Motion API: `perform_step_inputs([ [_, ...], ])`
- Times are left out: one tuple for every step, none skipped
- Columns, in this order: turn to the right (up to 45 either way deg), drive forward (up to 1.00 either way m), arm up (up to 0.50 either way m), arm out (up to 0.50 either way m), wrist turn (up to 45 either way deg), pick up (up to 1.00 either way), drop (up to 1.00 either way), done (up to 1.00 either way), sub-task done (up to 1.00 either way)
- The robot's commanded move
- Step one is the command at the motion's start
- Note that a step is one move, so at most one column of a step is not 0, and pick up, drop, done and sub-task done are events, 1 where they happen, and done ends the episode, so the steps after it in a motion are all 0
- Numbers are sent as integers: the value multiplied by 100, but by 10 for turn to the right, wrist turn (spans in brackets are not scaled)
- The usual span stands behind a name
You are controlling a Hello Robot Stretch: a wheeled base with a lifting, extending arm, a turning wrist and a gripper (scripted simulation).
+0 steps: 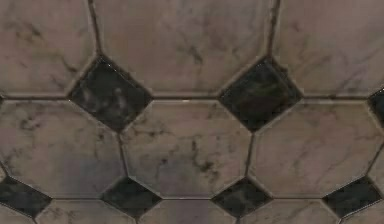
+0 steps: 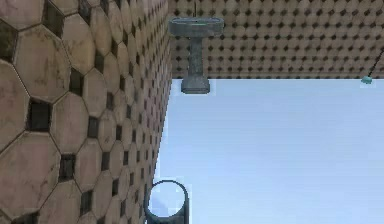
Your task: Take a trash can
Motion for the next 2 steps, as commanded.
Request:
perform_step_inputs([
  [0, 0, 10, 0, 0, 0, 0, 0, 0],
  [0, 0, 0, 30, 0, 0, 0, 0, 0],
])
